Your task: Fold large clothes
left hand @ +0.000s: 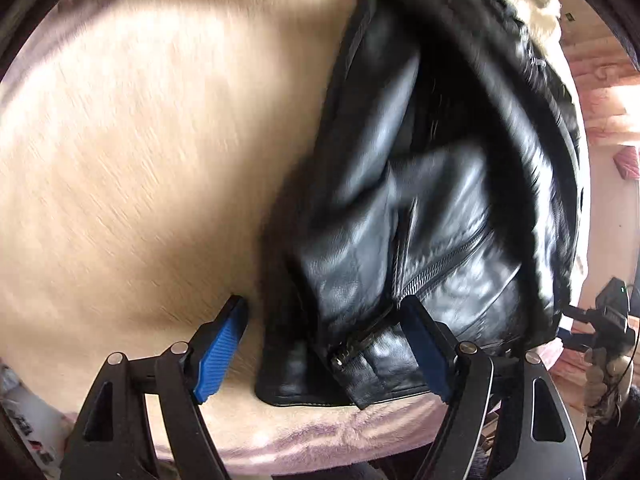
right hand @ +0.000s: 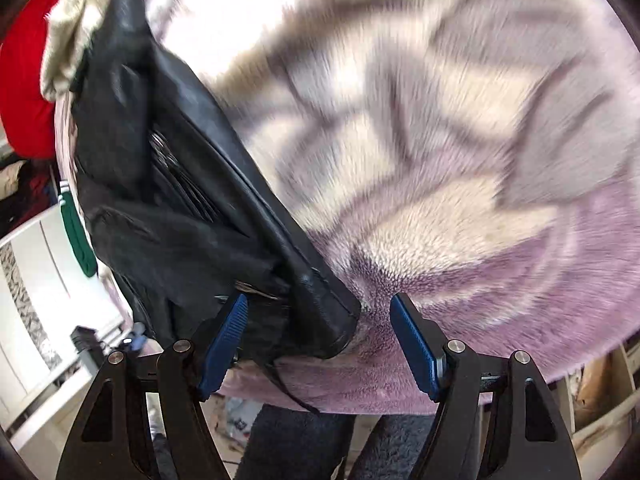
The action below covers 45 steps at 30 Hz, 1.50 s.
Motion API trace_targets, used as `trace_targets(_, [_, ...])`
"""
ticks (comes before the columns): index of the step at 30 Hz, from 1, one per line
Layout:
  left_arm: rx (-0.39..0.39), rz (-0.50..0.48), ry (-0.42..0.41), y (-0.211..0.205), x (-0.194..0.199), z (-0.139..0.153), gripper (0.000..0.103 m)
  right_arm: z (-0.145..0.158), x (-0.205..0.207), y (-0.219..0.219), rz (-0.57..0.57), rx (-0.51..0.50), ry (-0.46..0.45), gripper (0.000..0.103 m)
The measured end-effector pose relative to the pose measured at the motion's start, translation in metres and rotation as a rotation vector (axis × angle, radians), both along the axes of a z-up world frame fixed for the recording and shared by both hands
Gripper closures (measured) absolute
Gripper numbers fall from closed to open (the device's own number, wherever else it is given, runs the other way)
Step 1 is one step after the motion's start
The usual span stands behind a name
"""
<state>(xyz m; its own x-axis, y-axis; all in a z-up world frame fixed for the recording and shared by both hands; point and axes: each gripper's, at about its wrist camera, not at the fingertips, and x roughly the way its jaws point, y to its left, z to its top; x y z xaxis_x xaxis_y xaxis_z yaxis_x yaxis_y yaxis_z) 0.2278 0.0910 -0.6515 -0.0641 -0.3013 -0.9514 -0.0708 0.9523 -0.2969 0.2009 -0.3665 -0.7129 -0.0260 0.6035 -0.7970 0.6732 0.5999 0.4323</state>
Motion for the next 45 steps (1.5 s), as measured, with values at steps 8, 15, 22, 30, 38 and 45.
trace_targets(8, [0.121, 0.043, -0.2, -0.021, -0.026, 0.024, 0.067, -0.012, -0.006, 0.038, 0.069, 0.03, -0.076, 0.086])
trace_targets(15, [0.046, 0.126, -0.183, -0.021, -0.073, 0.049, 0.078, 0.018, -0.035, 0.028, 0.088, -0.032, -0.048, 0.096])
trace_targets(22, [-0.072, 0.248, 0.009, -0.001, -0.099, 0.059, 0.066, 0.013, -0.08, -0.005, 0.049, 0.054, 0.082, 0.088])
trace_targets(30, [-0.274, 0.346, -0.067, 0.021, -0.057, 0.137, 0.034, 0.085, -0.044, -0.073, -0.008, 0.063, -0.001, 0.023])
trace_targets(38, [-0.007, -0.083, -0.329, -0.068, 0.153, 0.111, 0.033, 0.128, 0.167, -0.083, 0.265, -0.249, -0.357, 0.011])
trace_targets(45, [0.085, -0.399, -0.142, -0.125, 0.289, 0.008, 0.033, 0.074, 0.344, -0.022, 0.649, -0.384, -0.404, 0.011])
